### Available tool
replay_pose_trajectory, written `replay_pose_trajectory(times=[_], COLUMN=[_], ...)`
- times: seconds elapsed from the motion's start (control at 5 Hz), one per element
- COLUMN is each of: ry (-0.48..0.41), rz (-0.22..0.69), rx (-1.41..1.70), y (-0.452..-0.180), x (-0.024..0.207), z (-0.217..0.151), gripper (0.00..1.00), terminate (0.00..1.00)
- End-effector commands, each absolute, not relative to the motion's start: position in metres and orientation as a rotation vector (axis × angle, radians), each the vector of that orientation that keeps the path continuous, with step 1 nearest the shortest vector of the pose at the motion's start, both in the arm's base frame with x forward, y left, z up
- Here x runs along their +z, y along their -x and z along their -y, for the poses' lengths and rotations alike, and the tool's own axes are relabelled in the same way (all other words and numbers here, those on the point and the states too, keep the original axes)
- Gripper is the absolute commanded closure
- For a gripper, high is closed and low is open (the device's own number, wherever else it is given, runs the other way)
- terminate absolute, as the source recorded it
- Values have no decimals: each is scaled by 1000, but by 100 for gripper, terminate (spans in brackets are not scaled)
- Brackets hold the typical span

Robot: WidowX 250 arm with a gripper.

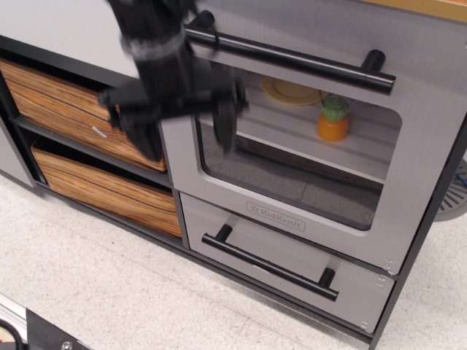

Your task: Open oven

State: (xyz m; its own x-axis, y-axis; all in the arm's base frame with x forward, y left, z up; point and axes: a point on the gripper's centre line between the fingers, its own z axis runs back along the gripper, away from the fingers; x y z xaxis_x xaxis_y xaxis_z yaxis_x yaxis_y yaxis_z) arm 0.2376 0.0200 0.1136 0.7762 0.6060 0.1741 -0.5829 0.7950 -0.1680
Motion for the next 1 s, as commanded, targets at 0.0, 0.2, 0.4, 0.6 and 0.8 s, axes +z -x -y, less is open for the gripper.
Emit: replay_pose_trajectory(times=[0.0, 0.2, 0.4, 0.6, 0.8], ry=[316, 384, 401, 426, 420], rz=[353, 380, 413, 391, 385], rx=[888, 982, 1080, 1186, 1288], y=[-274, -287, -297, -308, -318], x=[160, 162, 159, 153, 142], z=[-35, -39, -43, -47, -50], gripper=[0, 0, 0, 0, 0], terminate=[0, 0, 0, 0, 0])
